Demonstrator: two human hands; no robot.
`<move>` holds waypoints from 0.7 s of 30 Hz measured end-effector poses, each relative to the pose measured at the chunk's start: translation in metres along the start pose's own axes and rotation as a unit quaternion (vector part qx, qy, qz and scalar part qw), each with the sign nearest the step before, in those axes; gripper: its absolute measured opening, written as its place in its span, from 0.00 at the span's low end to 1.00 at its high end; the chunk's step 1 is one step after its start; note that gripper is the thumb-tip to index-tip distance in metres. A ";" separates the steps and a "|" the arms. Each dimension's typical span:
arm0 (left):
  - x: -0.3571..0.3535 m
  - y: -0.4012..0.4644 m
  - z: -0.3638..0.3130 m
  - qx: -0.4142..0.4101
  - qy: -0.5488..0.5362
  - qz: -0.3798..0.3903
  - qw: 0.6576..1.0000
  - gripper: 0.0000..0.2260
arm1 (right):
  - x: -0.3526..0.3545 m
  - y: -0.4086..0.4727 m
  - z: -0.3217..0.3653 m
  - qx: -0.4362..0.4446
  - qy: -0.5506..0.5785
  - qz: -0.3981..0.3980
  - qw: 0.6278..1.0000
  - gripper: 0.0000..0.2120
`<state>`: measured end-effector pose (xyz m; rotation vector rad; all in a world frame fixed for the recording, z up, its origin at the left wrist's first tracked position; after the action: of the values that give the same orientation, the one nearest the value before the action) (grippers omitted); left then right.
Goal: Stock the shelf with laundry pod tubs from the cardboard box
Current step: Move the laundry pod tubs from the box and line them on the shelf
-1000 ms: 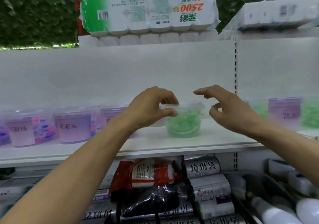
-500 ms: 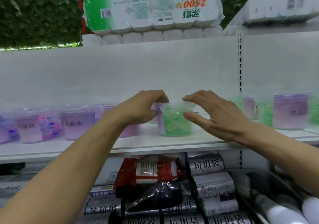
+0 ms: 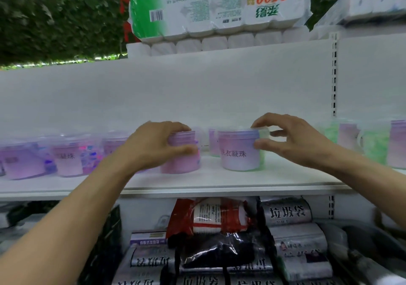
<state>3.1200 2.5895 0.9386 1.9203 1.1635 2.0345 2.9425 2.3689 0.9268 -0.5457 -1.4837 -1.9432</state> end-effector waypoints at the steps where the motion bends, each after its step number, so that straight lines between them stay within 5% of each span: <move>1: -0.004 -0.001 0.003 -0.008 -0.003 -0.007 1.000 0.30 | -0.004 0.003 0.003 -0.002 0.015 -0.003 1.000 0.10; 5: -0.006 0.000 0.013 -0.018 -0.046 -0.032 0.998 0.19 | -0.017 0.011 0.010 0.011 0.037 -0.037 0.999 0.12; 21: -0.004 0.003 0.017 -0.057 -0.015 -0.014 0.998 0.18 | -0.024 0.004 0.011 -0.032 0.110 -0.037 0.993 0.12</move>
<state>3.1377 2.5927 0.9356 1.8641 1.0383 2.0055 2.9623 2.3839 0.9173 -0.2957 -1.3241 -2.0412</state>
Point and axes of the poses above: each hand's wrist, its own y-axis towards the middle knuckle, its own x-axis out of the back of the hand, z = x × y, the point moved 2 cm from there along y, towards the middle knuckle
